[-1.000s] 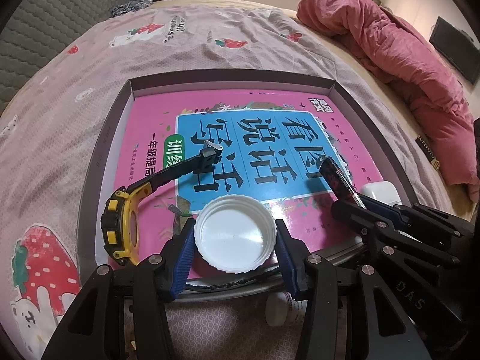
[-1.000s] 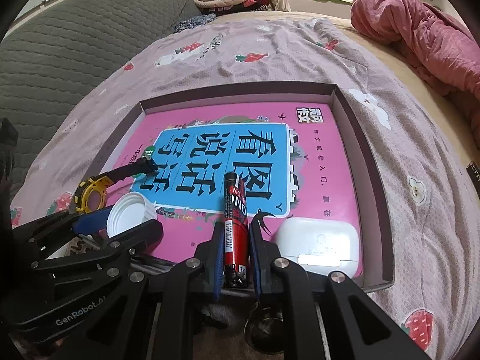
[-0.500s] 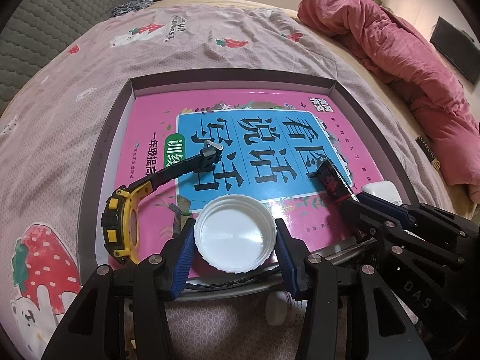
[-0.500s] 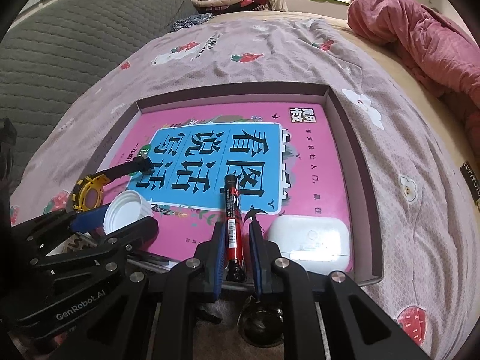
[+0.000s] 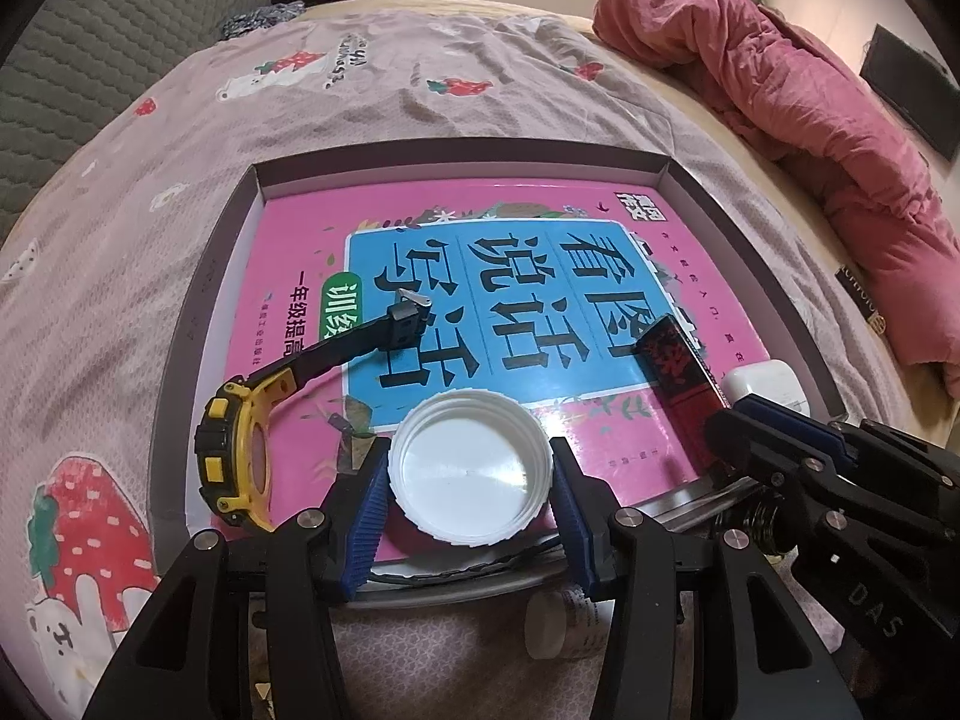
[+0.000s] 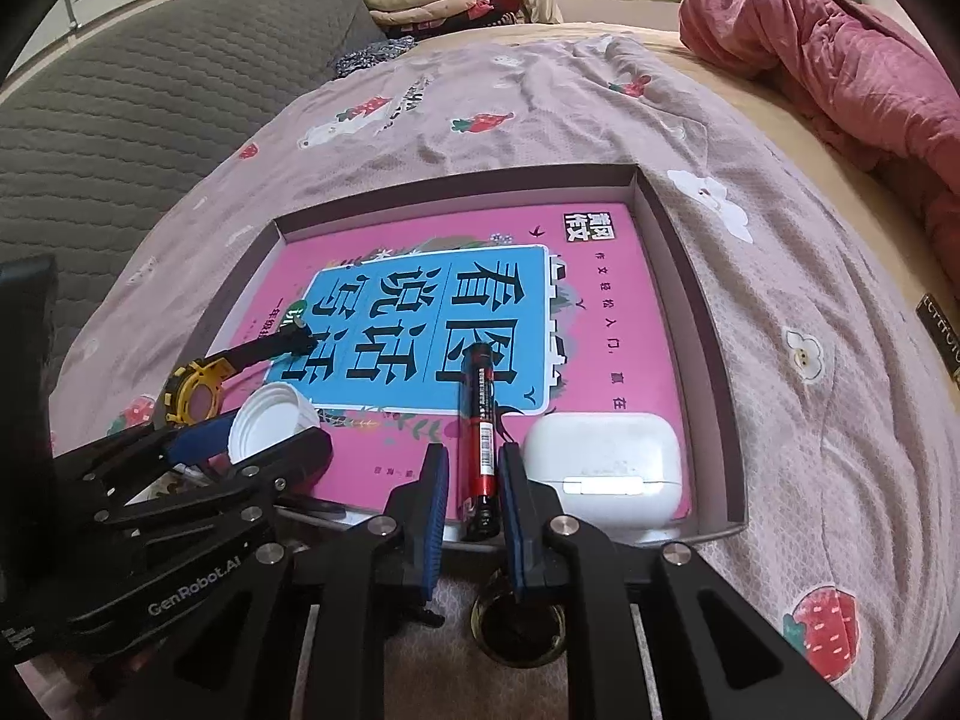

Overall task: Organize rigid objects
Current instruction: 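Lower the cap onto the workbook with the left gripper while the right lowers the lighter, then open the left gripper releasing the cap while the right gripper releases the lighter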

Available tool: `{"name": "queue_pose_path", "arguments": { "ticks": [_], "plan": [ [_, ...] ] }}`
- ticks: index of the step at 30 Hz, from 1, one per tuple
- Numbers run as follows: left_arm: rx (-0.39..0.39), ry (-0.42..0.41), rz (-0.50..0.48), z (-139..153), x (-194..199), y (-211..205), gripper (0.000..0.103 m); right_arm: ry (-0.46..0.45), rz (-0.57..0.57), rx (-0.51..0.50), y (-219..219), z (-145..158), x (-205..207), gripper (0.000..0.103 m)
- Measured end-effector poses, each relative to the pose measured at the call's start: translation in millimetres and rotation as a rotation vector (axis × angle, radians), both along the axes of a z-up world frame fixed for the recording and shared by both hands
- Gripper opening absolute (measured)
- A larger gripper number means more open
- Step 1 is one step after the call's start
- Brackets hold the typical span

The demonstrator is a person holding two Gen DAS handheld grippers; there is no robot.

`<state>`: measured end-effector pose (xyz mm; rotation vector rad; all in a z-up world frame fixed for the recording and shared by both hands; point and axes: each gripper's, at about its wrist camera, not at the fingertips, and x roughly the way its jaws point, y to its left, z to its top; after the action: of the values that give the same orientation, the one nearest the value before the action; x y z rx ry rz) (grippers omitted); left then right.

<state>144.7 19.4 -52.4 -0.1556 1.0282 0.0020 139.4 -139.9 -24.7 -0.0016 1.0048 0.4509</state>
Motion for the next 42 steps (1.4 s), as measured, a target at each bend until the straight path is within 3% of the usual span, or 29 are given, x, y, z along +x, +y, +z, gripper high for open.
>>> {"name": "queue_pose_path", "arguments": {
  "ticks": [17, 21, 42],
  "plan": [
    [0.004, 0.004, -0.006, -0.7, 2.9, -4.1, 0.054, -0.015, -0.012, 0.003, -6.9, 7.9, -3.3, 0.018],
    [0.003, 0.005, -0.005, -0.5, 3.3, -4.3, 0.055, -0.021, -0.028, 0.021, -12.7, 12.0, -3.5, 0.023],
    [-0.014, 0.006, 0.013, 4.8, -3.5, -0.9, 0.062, -0.035, -0.018, 0.009, -11.7, 14.8, -7.6, 0.028]
  ]
}}
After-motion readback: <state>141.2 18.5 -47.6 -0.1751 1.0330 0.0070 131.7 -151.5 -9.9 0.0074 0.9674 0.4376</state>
